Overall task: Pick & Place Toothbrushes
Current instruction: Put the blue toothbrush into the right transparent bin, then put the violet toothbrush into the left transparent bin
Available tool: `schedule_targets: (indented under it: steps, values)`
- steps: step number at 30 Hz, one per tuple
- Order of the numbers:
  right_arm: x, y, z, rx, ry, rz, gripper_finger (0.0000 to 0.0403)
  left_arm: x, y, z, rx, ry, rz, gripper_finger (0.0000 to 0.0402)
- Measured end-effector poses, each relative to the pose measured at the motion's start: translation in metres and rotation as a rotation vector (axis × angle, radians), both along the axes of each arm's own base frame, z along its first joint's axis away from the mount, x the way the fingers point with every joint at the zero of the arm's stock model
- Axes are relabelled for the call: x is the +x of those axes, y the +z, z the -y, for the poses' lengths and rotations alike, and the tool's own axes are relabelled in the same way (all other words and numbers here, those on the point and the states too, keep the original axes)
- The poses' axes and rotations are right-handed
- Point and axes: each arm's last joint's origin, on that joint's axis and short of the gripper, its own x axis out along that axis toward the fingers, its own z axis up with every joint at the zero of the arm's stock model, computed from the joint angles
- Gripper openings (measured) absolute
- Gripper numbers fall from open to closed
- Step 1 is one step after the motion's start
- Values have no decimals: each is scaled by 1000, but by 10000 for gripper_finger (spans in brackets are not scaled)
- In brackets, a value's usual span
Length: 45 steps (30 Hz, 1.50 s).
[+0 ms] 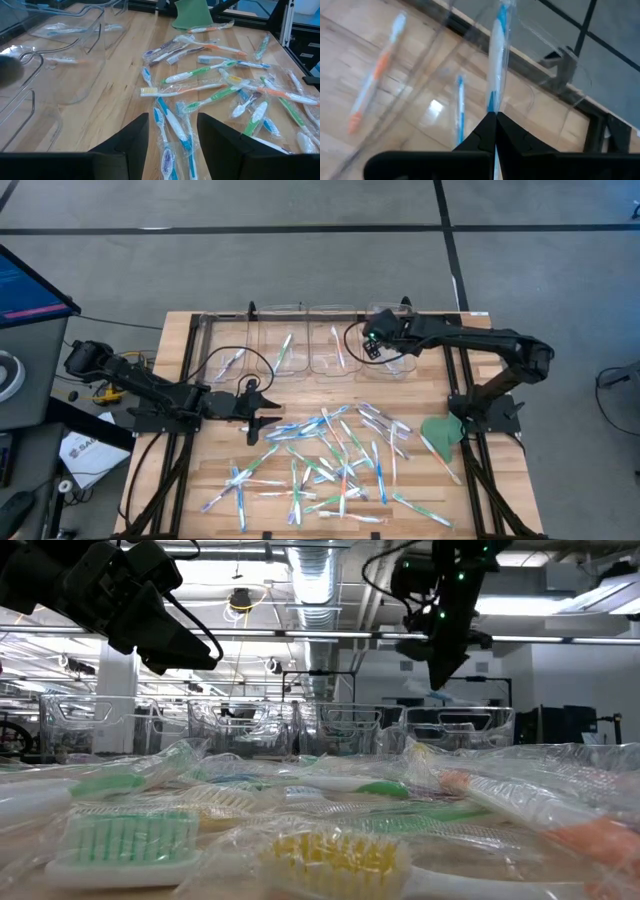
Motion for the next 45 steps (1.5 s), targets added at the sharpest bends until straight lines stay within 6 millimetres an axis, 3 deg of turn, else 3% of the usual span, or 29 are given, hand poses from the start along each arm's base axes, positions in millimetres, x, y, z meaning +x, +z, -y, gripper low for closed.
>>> schedule_targets:
  steps: [15,25,30,37,45]
  values:
    - [-3,-7,-1,6,-4,-18,8,0,0,0,-3,-8,-1,158]
    - [-3,-7,2,-10,-11,-12,140,0,0,0,-3,-8,0,161]
    - [0,6,0,-33,57,-24,179,0,0,0,-3,-8,0,159]
    - [10,32,-38,-21,240,64,196,0,0,0,-3,-7,0,158]
    - [18,29,-104,157,539,83,192,0,0,0,-3,-7,0,157]
